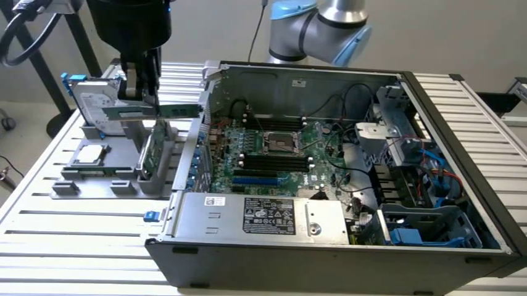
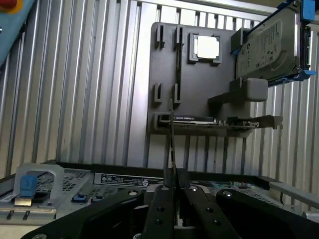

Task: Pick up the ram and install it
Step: 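Pick up the ram and move it above insertion slot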

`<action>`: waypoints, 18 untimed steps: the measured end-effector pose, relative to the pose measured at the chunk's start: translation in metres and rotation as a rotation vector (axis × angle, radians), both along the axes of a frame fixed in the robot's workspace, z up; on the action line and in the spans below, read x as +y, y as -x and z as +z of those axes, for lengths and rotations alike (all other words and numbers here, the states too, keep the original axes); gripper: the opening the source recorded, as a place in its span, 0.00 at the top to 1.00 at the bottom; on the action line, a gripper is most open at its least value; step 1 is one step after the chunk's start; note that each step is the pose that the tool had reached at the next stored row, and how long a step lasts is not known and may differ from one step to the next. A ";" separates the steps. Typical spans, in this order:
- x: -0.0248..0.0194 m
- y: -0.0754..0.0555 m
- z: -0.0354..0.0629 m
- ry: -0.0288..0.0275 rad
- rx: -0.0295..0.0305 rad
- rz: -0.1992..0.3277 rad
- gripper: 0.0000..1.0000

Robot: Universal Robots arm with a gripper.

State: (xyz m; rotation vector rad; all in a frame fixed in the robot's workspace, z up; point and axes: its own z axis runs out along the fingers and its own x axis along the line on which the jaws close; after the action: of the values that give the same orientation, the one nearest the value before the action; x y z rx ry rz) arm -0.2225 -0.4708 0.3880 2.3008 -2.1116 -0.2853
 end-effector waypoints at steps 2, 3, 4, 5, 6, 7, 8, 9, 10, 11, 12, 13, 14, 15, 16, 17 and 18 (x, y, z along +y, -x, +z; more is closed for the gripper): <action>0.0000 -0.009 -0.0001 -0.0007 0.0000 0.000 0.86; 0.0000 -0.014 -0.0001 -0.0008 0.0000 0.000 0.86; 0.0000 -0.018 -0.0002 -0.0008 0.0001 0.000 0.86; 0.0000 -0.023 -0.0005 -0.0009 0.0000 0.000 0.86; 0.0000 -0.027 -0.0007 -0.0008 -0.0001 0.000 0.86; 0.0000 -0.032 -0.0009 -0.0008 -0.0001 0.000 0.86; 0.0000 -0.036 -0.0011 -0.0007 0.0000 0.000 0.86; 0.0000 -0.041 -0.0013 -0.0007 0.0000 0.000 0.86; 0.0000 -0.046 -0.0017 -0.0008 0.0000 0.000 0.86; 0.0000 -0.050 -0.0019 -0.0008 0.0000 0.000 0.86; 0.0000 -0.055 -0.0022 -0.0008 0.0000 0.000 0.86; 0.0000 -0.059 -0.0024 -0.0007 0.0000 0.000 0.86; 0.0000 -0.064 -0.0027 -0.0008 0.0000 0.000 0.86; 0.0000 -0.068 -0.0030 -0.0008 0.0000 0.000 0.86; 0.0000 -0.073 -0.0032 -0.0008 0.0000 0.000 0.86; 0.0000 -0.077 -0.0035 -0.0007 0.0000 0.000 0.86; 0.0000 -0.082 -0.0038 -0.0008 0.0000 0.000 0.86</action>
State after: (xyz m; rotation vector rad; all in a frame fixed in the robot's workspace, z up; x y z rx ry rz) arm -0.1406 -0.4708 0.3842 2.3014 -2.1117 -0.2862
